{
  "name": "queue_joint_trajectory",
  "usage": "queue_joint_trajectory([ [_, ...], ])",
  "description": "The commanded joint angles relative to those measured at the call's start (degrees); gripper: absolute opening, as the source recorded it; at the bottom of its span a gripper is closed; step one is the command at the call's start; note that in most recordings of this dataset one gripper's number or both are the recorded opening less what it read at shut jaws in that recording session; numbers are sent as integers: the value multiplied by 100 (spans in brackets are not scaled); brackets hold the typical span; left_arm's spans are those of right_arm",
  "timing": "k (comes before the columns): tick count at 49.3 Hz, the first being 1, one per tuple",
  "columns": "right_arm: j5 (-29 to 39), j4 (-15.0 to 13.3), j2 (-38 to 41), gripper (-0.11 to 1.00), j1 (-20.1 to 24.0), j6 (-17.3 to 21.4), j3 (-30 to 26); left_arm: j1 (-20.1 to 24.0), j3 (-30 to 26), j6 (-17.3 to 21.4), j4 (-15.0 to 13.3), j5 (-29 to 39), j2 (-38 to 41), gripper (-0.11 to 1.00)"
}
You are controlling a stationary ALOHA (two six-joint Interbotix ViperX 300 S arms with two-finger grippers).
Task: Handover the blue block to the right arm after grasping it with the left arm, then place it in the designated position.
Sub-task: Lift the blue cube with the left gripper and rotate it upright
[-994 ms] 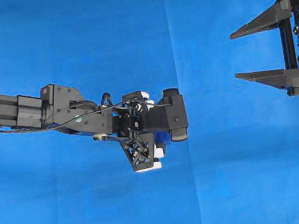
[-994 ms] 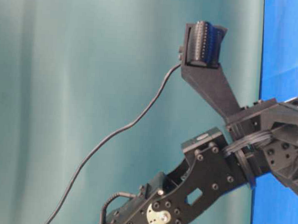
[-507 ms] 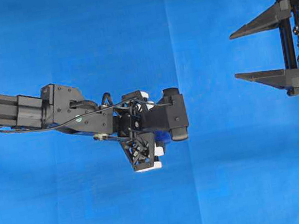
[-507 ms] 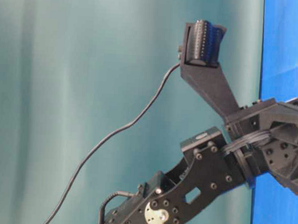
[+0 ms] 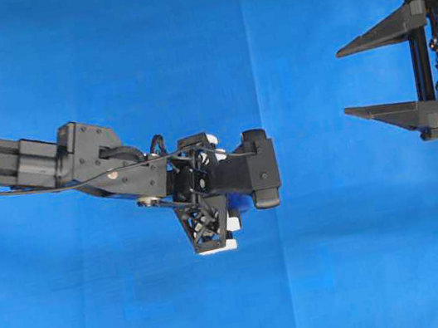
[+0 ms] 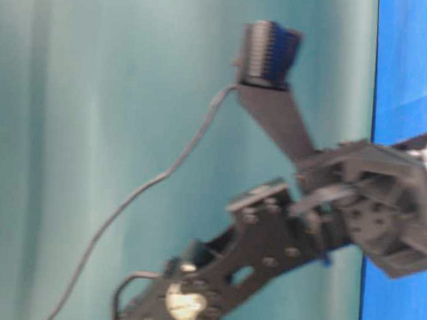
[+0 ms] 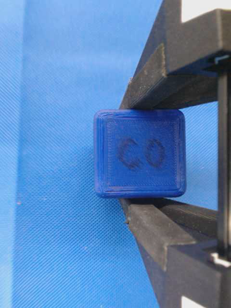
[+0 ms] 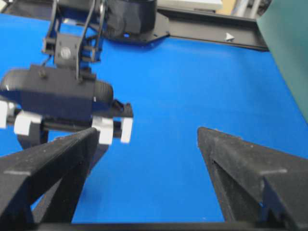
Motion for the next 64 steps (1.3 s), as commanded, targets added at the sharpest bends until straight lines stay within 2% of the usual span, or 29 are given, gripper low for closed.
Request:
queue_joint_trajectory([
  [1,-26,18,26,96,-18,9,-97,-26,-202,0,18,123,-404,46],
  [21,-26,18,26,96,-18,0,-97,-26,-360,9,18,782,-1450,46],
  [36,-18,18,26,96,-18,9,-97,26,-589,35,79,1354,-1819,46],
  [64,-26,18,26,96,-18,9,-97,53,-598,44,97,1380,-1925,46],
])
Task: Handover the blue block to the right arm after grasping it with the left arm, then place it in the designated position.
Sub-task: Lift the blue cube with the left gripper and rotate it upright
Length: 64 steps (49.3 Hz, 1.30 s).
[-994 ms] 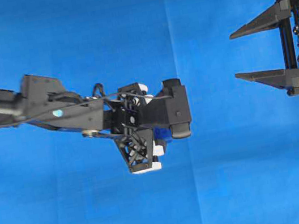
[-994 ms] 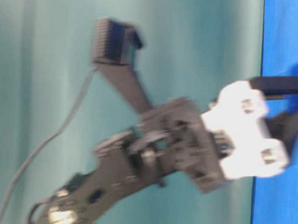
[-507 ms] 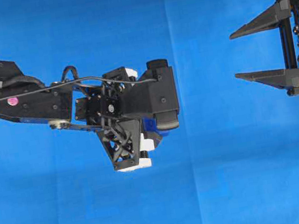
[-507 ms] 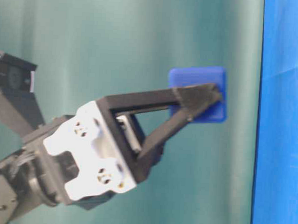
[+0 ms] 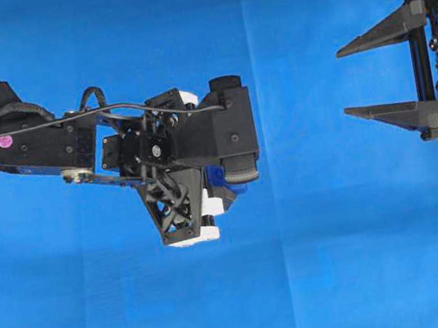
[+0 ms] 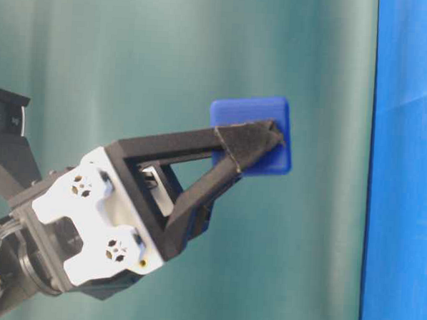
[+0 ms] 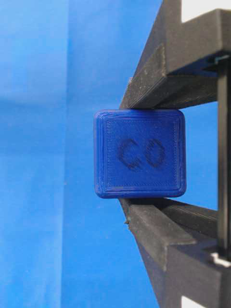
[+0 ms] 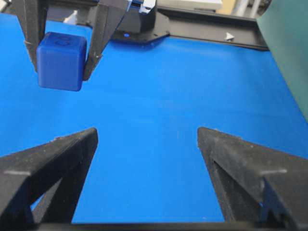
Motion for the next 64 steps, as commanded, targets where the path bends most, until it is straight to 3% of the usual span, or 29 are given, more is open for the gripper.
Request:
queue_joint_trajectory([
  [1,-18,18,26,96,-9,9,-97,9,-123,0,18,-44,-220,46],
  [64,-26,18,26,96,-9,9,-105,9,35,-9,18,-202,-334,46],
])
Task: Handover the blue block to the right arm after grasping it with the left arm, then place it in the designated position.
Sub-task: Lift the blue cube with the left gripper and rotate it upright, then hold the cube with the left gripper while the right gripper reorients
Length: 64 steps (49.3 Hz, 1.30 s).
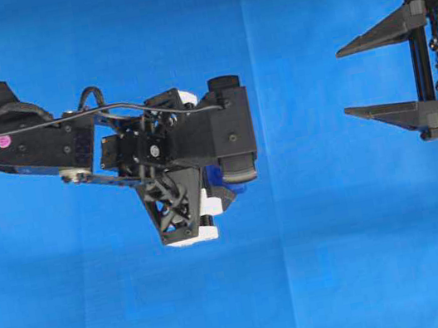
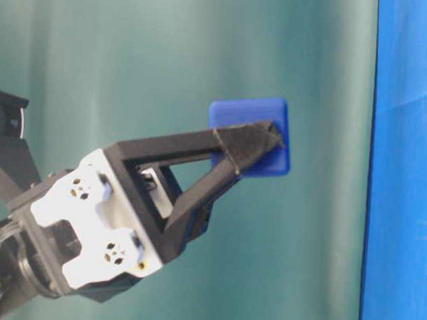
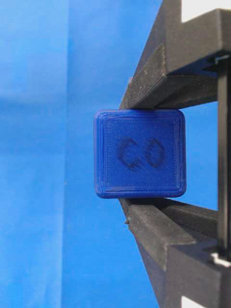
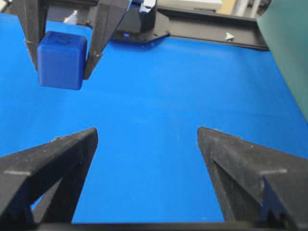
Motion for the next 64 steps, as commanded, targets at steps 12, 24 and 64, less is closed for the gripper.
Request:
queue_joint_trajectory([
  [12,-18,26,26,96,-18,0,-88,70,563,0,44,-1037,-650,46],
  [24,-35,26,26,96,-18,0,-88,229,1582,26,44,-2698,-1266,46],
  [64,-62,26,26,96,-18,0,-105,308,3146,501,-18,-5704,-1837,46],
])
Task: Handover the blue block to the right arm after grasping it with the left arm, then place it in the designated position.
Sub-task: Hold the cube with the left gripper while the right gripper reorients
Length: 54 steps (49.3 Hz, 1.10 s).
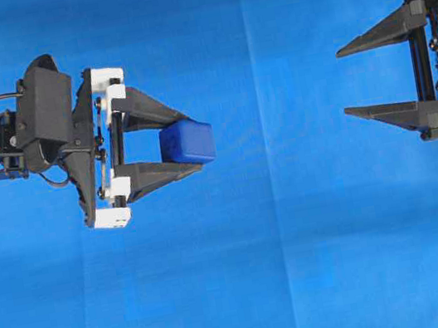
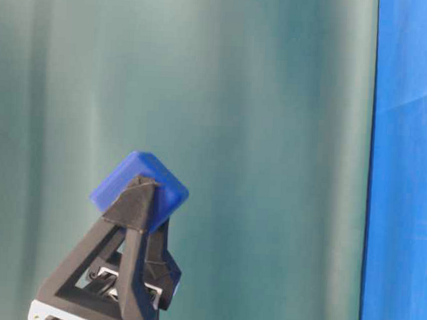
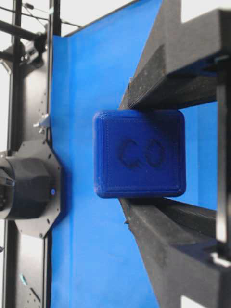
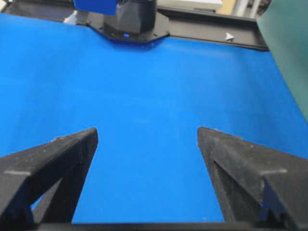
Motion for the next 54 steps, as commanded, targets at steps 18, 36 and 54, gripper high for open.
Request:
queue_joint_trajectory([
  [18,-62,18,26,96,-18,-9,-123,18,-62,9,-9,-62,-97,46],
  [36,-26,-519,18,96,-18,-220,-202,18,-44,0,-9,-97,-105,46],
  [54,53,-1828,0,95,-18,-1028,-360,18,-44,9,-9,-105,-114,46],
])
